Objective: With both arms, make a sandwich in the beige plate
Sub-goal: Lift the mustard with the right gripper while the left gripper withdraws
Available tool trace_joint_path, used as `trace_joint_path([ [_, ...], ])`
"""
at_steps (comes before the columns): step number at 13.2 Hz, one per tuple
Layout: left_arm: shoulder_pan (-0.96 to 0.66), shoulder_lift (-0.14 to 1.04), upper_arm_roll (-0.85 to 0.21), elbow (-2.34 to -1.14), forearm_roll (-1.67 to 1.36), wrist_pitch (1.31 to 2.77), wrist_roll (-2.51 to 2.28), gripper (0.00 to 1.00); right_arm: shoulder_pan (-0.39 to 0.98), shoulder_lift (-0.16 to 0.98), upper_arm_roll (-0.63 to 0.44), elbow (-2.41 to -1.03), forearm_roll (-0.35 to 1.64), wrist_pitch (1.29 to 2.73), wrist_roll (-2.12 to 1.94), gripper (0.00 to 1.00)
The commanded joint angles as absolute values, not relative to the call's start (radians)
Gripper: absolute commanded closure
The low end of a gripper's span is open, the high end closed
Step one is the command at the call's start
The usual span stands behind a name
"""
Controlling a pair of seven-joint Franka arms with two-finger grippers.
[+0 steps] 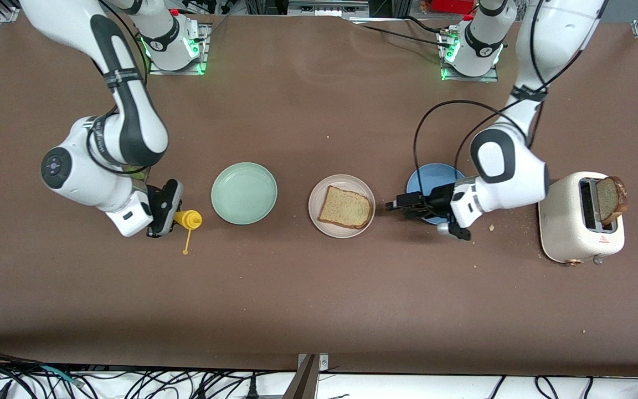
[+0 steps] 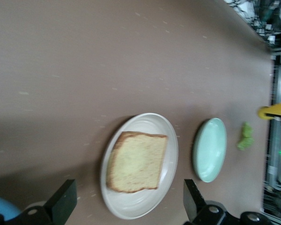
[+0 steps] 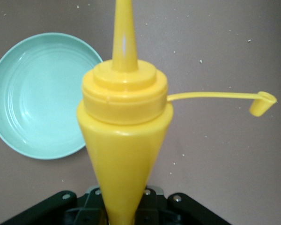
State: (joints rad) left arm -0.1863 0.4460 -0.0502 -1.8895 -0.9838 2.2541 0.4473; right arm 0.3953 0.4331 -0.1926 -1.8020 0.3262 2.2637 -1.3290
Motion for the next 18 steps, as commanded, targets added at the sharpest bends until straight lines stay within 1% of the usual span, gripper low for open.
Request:
trace_joint_path([
  [1, -0.146, 0.338, -0.041, -1.936, -0.704, 2.247, 0.246, 0.0, 0.48, 0.42, -0.196, -1.778, 0.166, 2.258, -1.153, 1.0],
  [3, -0.098, 0.319, -0.04, -1.915, -0.528, 2.169, 0.184, 0.0, 0.532, 0.42, -0.195, -1.761, 0.048, 2.257, -1.03, 1.0],
  [5, -0.048, 0.292, -0.041, -1.911, -0.392, 2.137, 0.184, 0.0, 0.598, 0.426, -0.196, -1.75, -0.027, 2.253, -0.961, 1.0],
  [7, -0.003, 0.262, -0.041, -1.908, -0.251, 2.132, 0.183, 0.0, 0.642, 0.437, -0.196, -1.738, -0.101, 2.252, -0.864, 1.0],
  [10, 0.037, 0.241, -0.04, -1.905, -0.174, 2.131, 0.183, 0.0, 0.718, 0.488, -0.196, -1.686, -0.198, 2.234, -0.724, 1.0],
  [12, 0.037, 0.235, -0.043, -1.855, -0.074, 2.131, 0.18, 0.0, 0.768, 0.517, -0.196, -1.657, -0.26, 2.211, -0.634, 1.0],
  [13, 0.037, 0.226, -0.044, -1.852, -0.065, 2.131, 0.17, 0.0, 0.797, 0.535, -0.196, -1.642, -0.291, 2.195, -0.591, 1.0],
  [15, 0.037, 0.216, -0.041, -1.85, -0.063, 2.131, 0.15, 0.0, 0.843, 0.592, -0.196, -1.582, -0.34, 2.139, -0.499, 1.0],
  [18, 0.038, 0.206, -0.04, -1.832, -0.061, 2.111, 0.149, 0.0, 0.906, 0.714, -0.198, -1.404, -0.409, 1.944, -0.405, 1.0],
])
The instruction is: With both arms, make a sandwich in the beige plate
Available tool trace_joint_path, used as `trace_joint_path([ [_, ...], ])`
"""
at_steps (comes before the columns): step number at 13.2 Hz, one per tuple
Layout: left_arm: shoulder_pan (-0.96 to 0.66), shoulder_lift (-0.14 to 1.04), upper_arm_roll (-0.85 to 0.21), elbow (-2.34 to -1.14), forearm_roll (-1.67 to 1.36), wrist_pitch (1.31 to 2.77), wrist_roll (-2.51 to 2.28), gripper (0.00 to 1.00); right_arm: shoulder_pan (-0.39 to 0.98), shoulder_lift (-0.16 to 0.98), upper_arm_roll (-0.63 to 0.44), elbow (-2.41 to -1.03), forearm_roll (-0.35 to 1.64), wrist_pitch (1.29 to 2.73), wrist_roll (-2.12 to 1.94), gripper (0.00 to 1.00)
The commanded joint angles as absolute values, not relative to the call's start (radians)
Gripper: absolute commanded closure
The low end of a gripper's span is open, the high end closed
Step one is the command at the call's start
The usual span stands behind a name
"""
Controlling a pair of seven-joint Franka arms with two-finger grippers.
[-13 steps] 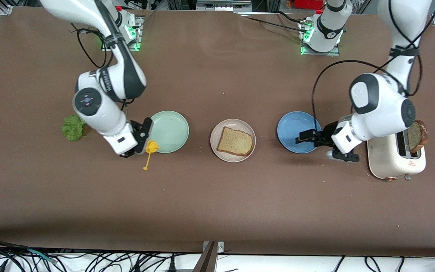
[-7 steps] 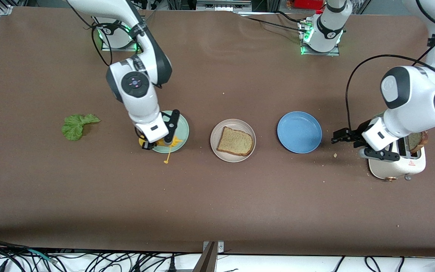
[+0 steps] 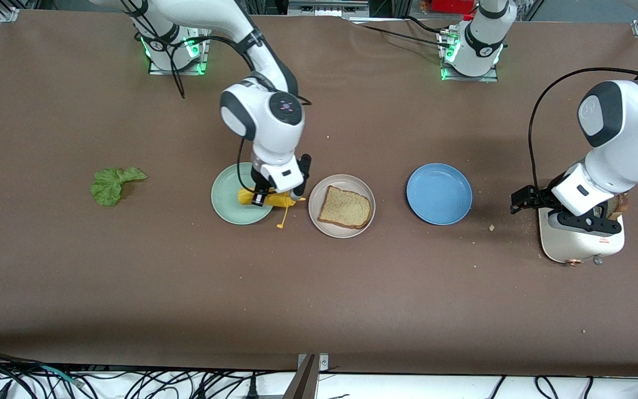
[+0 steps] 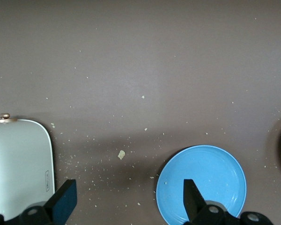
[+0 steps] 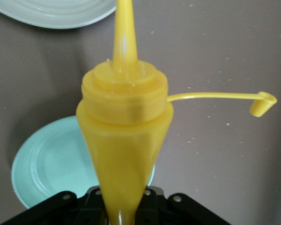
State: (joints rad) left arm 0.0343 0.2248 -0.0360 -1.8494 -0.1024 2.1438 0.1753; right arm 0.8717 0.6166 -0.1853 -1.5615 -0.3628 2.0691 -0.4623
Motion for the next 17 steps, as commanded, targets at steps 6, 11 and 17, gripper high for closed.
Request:
trace_joint_path([
  [6, 0.054, 0.206, -0.038, -1.721, -0.061, 1.878, 0.149, 0.0, 0.998, 0.794, -0.198, -1.324, -0.537, 1.796, -0.247, 1.0],
  [11, 0.06, 0.206, -0.038, -1.72, -0.061, 1.844, 0.15, 0.0, 1.049, 0.876, -0.199, -1.324, -0.606, 1.796, -0.091, 1.0],
  [17, 0.06, 0.209, -0.038, -1.72, -0.061, 1.839, 0.15, 0.0, 1.058, 0.913, -0.198, -1.31, -0.626, 1.798, -0.032, 1.0],
])
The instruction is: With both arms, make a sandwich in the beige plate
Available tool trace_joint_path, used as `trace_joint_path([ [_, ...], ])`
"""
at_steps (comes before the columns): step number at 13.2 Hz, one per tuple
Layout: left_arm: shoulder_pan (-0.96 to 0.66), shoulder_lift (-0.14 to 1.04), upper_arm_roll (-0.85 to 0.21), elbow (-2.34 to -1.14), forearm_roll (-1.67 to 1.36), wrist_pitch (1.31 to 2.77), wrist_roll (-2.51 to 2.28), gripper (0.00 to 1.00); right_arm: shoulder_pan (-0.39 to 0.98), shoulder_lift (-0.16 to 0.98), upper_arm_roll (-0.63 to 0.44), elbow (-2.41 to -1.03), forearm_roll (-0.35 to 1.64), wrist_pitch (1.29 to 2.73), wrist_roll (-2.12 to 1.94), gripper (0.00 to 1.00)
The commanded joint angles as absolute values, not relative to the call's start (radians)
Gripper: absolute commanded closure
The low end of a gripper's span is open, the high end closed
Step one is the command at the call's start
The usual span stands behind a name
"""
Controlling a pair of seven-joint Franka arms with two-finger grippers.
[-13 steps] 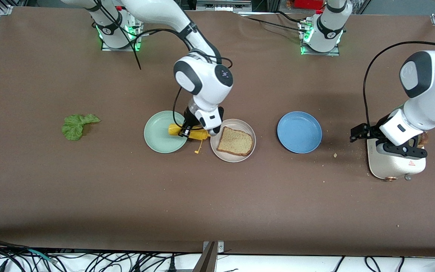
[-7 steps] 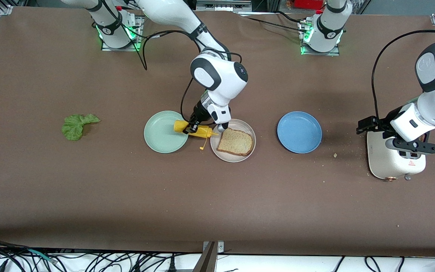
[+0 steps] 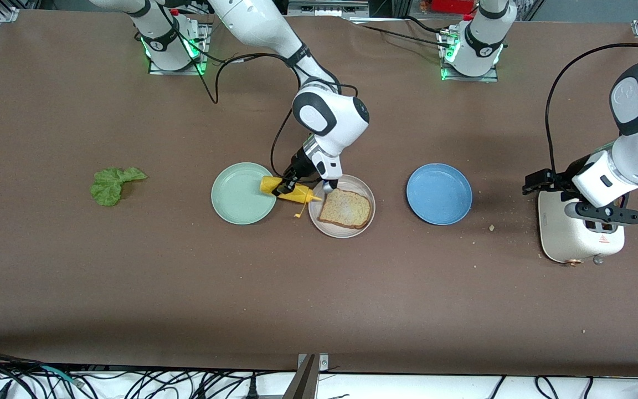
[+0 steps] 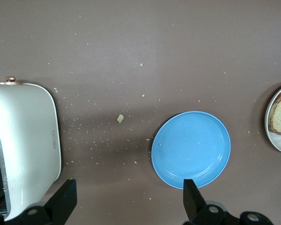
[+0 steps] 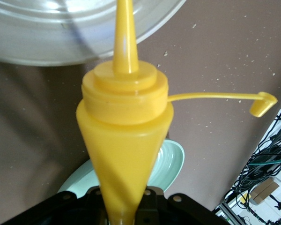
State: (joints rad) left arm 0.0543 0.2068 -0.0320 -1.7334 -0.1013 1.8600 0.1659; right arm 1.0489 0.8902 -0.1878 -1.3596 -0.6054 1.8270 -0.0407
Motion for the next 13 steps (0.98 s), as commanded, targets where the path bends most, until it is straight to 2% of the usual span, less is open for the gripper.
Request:
trace_joint_path([
  [1, 0.06, 0.207, -0.038, -1.72, -0.061, 1.839, 0.149, 0.0, 1.057, 0.911, -0.198, -1.309, -0.626, 1.798, -0.034, 1.0],
  [5, 0.061, 0.209, -0.038, -1.721, -0.061, 1.839, 0.15, 0.0, 1.055, 0.891, -0.202, -1.308, -0.615, 1.78, -0.049, 1.0],
  [9, 0.064, 0.21, -0.038, -1.721, -0.061, 1.841, 0.15, 0.0, 0.98, 0.784, -0.216, -1.316, -0.49, 1.769, -0.234, 1.0],
  [13, 0.064, 0.215, -0.04, -1.724, -0.061, 1.841, 0.149, 0.0, 0.908, 0.68, -0.224, -1.37, -0.45, 1.782, -0.392, 1.0],
])
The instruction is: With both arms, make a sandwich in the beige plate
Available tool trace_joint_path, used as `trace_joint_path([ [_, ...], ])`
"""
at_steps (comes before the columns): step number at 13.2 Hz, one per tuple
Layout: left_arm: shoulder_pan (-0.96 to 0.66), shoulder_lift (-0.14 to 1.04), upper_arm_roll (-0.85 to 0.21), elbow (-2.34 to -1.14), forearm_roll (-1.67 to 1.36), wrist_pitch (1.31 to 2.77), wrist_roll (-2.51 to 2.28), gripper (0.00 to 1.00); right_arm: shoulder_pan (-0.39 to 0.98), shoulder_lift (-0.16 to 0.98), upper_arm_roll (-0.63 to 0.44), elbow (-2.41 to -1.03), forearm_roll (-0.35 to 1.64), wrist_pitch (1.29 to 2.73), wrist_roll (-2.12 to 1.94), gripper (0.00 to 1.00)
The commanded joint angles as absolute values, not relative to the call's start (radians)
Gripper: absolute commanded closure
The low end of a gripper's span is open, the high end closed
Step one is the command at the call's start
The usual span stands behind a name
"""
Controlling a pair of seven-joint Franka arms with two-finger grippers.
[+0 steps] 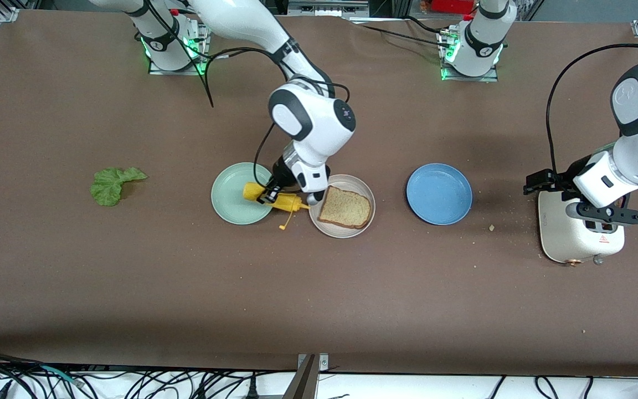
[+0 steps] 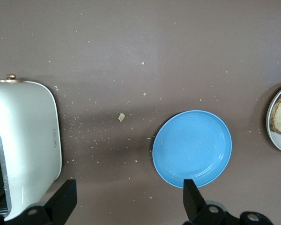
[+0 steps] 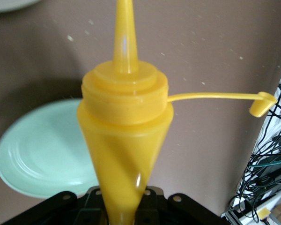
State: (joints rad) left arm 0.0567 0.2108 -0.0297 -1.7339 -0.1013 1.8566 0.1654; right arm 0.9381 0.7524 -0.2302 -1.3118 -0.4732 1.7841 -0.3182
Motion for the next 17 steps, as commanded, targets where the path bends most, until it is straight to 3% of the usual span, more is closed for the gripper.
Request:
trace_joint_path([
  [1, 0.064, 0.216, -0.038, -1.723, -0.061, 1.841, 0.149, 0.0, 0.882, 0.645, -0.224, -1.393, -0.413, 1.796, -0.435, 1.0],
  [8, 0.067, 0.213, -0.038, -1.726, -0.06, 1.841, 0.149, 0.0, 0.663, 0.352, -0.225, -1.732, -0.215, 2.068, -0.688, 1.0],
  [11, 0.081, 0.212, -0.037, -1.726, -0.06, 1.841, 0.149, 0.0, 0.583, 0.328, -0.244, -1.741, -0.089, 2.074, -0.88, 1.0],
  [17, 0.081, 0.21, -0.038, -1.727, -0.06, 1.839, 0.149, 0.0, 0.58, 0.319, -0.372, -1.756, 0.16, 2.075, -1.027, 1.0],
])
